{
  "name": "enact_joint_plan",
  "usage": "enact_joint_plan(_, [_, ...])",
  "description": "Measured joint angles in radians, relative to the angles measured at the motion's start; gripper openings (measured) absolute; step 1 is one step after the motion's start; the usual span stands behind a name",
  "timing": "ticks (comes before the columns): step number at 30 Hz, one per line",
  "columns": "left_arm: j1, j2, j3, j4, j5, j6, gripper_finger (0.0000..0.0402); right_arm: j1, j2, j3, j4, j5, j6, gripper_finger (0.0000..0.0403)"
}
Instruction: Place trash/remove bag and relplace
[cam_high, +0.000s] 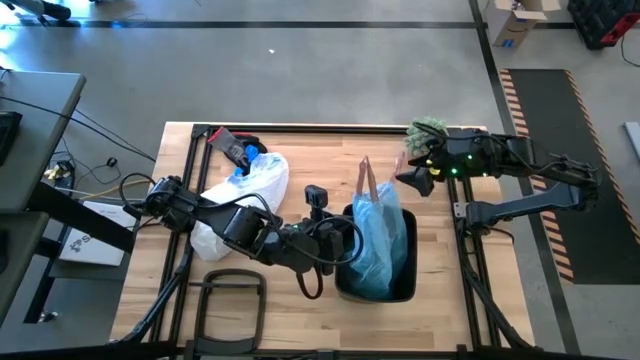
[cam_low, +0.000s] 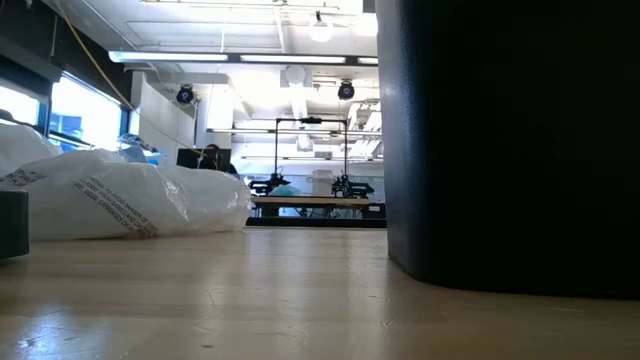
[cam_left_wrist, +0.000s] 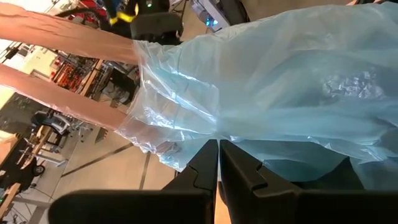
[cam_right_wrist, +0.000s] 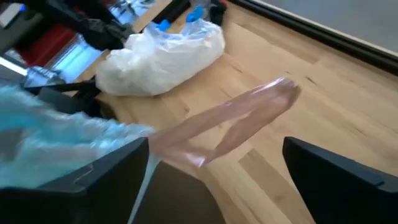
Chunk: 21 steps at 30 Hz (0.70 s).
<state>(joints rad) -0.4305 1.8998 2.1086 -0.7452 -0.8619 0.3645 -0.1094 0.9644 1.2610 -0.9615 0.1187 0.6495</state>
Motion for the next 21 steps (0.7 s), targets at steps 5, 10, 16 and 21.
enact_joint_plan(5, [0.000, 0.000, 0.000, -0.017, 0.000, -0.019, 0.0000, -0.047, 0.034, 0.000, 0.059, -0.054, 0.003, 0.0368])
enact_joint_plan(10, [0.000, 0.000, 0.000, -0.030, 0.000, -0.024, 0.0000, -0.079, 0.075, 0.000, 0.092, -0.084, 0.043, 0.0363])
enact_joint_plan(16, [0.000, 0.000, 0.000, -0.045, 0.000, -0.038, 0.0000, -0.080, 0.116, 0.000, 0.098, -0.158, 0.035, 0.0304])
enact_joint_plan(21, [0.002, 0.000, 0.000, -0.045, 0.000, -0.041, 0.0000, -0.066, 0.106, 0.000, 0.124, -0.202, 0.020, 0.0194])
